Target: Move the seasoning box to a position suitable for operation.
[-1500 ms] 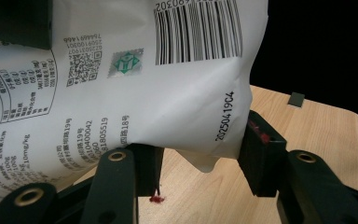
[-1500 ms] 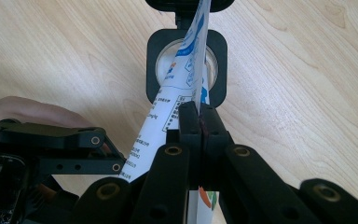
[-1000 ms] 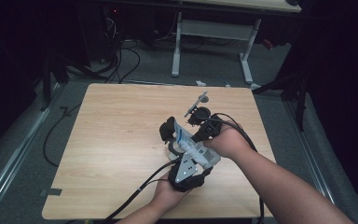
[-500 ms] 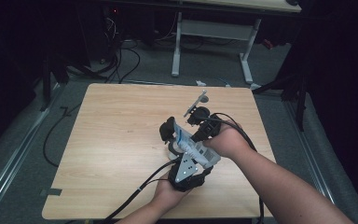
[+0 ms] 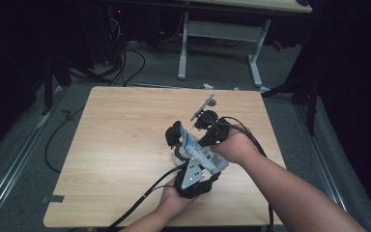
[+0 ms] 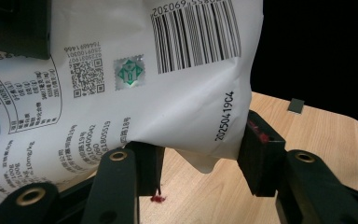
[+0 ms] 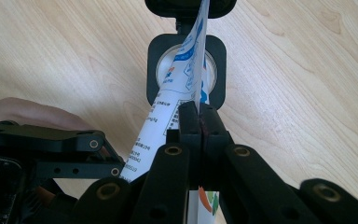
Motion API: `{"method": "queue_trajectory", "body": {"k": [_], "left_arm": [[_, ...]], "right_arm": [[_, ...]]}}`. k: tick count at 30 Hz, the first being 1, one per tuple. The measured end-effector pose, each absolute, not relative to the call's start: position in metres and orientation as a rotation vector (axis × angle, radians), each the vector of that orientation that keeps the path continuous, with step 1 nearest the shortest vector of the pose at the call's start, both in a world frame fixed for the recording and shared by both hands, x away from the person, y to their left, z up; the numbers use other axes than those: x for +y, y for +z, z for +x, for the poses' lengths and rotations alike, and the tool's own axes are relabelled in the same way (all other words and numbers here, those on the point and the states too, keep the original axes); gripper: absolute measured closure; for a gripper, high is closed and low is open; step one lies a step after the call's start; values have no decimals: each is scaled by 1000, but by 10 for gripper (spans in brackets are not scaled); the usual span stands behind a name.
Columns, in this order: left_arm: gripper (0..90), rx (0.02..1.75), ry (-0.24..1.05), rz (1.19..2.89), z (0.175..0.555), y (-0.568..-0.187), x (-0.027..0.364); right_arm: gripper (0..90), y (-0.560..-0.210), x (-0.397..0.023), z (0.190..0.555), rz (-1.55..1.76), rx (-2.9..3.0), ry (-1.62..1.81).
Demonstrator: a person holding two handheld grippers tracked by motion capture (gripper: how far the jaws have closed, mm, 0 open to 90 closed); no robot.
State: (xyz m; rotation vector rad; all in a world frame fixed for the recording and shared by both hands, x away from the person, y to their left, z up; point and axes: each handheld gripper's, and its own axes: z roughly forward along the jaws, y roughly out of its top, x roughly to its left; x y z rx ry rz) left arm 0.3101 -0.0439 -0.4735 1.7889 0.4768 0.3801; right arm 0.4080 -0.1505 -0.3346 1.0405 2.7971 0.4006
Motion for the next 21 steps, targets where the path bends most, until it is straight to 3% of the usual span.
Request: {"method": "queue_trajectory", "body": {"k": [21], "left_arm": [[557, 475, 382, 1785, 311, -472, -43]], "right_arm": [[900, -332, -150, 408, 1039, 2792, 401]]}}
